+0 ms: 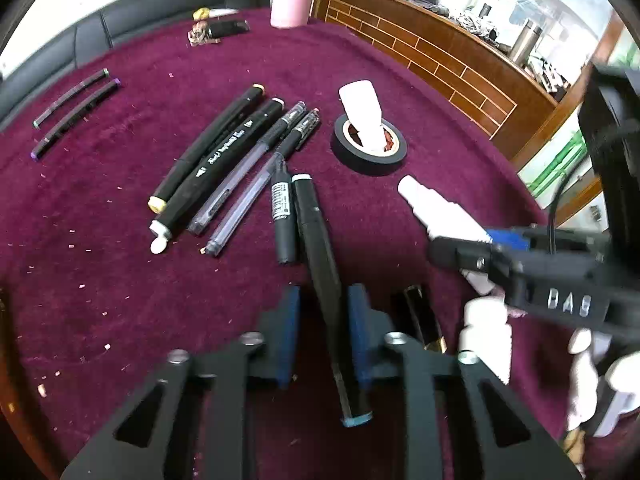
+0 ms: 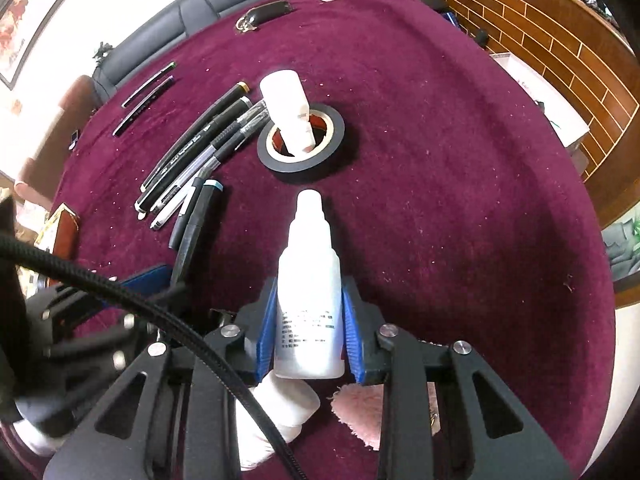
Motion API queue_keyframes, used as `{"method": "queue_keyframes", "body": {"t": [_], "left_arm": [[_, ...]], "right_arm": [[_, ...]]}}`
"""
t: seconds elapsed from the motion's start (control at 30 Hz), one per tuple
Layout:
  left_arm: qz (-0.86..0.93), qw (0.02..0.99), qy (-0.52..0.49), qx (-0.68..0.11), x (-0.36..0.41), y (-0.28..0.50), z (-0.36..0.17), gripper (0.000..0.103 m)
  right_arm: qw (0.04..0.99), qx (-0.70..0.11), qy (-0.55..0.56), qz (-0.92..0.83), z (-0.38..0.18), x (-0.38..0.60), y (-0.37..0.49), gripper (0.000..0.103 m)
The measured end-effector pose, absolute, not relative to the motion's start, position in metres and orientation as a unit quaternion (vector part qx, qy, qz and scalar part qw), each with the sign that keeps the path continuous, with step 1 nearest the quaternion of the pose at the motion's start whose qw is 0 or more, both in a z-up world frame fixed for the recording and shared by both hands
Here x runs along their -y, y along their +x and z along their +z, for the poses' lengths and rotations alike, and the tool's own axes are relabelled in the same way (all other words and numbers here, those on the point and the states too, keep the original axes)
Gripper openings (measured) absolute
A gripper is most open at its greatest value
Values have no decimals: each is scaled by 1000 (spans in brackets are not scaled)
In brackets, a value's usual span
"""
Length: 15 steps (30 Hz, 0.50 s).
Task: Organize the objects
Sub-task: 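Grasp the white dropper bottle with the right tool while the left tool grasps a teal-ended black marker, then carry the dropper bottle and marker into the tray and open both tools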
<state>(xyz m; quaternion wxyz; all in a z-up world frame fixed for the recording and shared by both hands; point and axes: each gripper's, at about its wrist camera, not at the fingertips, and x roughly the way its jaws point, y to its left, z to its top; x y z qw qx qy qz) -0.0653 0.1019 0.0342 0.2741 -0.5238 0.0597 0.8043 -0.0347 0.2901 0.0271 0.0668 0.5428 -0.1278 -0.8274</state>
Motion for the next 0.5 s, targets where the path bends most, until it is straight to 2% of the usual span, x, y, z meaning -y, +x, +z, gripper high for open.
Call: {"method": "queue_keyframes", "body": {"t": [0.07, 0.2, 0.27, 0.37, 0.5], "left_arm": [[808, 265, -520, -75, -104, -66, 34, 11], [820, 246, -496, -145, -125, -53, 33, 11], [819, 254, -490, -155, -131, -47, 33, 11], [819, 266, -489, -142, -128, -42, 33, 11], [821, 265, -497, -87, -103, -40, 36, 11]], "right_arm": [[68, 125, 540, -829, 27, -289, -34, 27], [63, 109, 535, -836, 27, -284, -34, 27], [59, 105, 532, -838, 27, -283, -34, 27], [52, 83, 529, -843, 28, -277, -34, 27], [54, 64, 517, -852, 27, -273, -31, 27]]}}
